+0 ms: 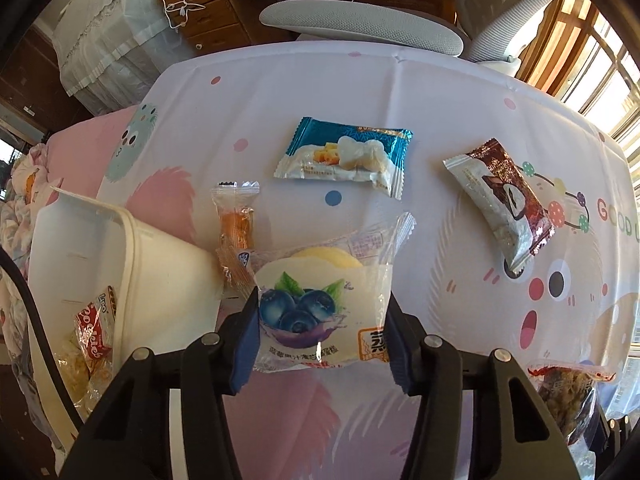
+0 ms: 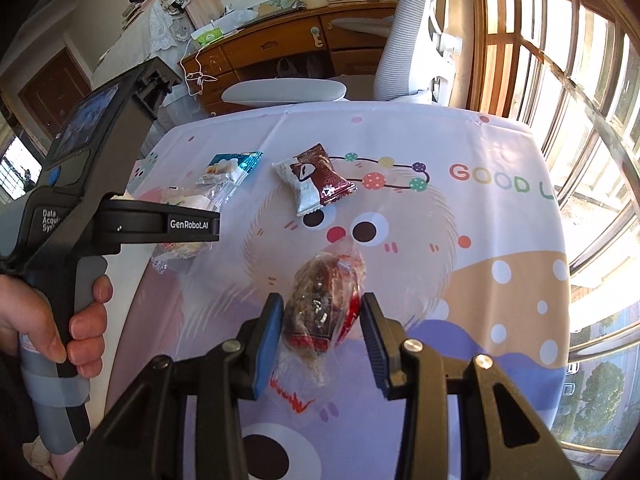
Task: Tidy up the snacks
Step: 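Carry the bun pack with the left gripper while the right gripper carries the nut pack to the tray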
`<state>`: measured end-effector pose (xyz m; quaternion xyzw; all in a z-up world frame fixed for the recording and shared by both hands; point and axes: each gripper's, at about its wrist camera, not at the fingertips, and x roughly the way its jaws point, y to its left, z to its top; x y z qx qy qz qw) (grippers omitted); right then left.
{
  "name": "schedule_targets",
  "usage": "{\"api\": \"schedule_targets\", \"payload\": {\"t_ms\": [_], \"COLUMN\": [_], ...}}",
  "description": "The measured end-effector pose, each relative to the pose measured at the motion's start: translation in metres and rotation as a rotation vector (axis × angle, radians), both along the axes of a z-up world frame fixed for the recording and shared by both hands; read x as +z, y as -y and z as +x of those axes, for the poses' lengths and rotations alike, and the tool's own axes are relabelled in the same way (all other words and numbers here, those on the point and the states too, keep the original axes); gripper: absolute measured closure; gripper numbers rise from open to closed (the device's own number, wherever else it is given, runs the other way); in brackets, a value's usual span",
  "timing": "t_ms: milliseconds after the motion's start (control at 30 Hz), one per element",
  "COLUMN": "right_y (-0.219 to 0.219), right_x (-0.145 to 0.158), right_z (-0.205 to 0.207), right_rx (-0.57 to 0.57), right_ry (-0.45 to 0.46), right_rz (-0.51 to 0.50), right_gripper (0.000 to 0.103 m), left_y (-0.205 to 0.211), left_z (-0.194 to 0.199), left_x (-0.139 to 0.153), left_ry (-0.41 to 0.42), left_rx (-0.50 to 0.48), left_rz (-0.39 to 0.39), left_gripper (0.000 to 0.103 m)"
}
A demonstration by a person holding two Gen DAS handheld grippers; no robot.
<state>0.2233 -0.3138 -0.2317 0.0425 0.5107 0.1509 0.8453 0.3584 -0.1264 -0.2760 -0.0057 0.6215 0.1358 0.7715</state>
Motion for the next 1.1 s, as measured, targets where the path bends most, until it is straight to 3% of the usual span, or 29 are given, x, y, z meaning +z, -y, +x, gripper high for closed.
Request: {"api": "schedule_targets", "payload": {"t_ms": [533,733,1100], "right_y": [0.009,0.007,-0.003], "right_x": [0.022,0.027,0.042], "right_z": [-0.082,-0.117,-0.179], "right_rx": [-0.070,-0.111,-0.142], "right_ry": [-0.125,-0.188,-0.179], "right_rz": [0.034,0.031,0.068], "right_gripper": [0.063,0.064,0.064], "left_y": [0.023,0.021,0.002], "left_z": [-0.098,-0.149,-0.244], "left_x": [0.057,0.084,0.120], "left_ry": [-0.014,0.031,0.176], "left_rx": [-0.118,-0.197,-0.335], "left_rz": [-0.090,-0.104,-0.171], "left_gripper": [0.050,0.050,0.050]}}
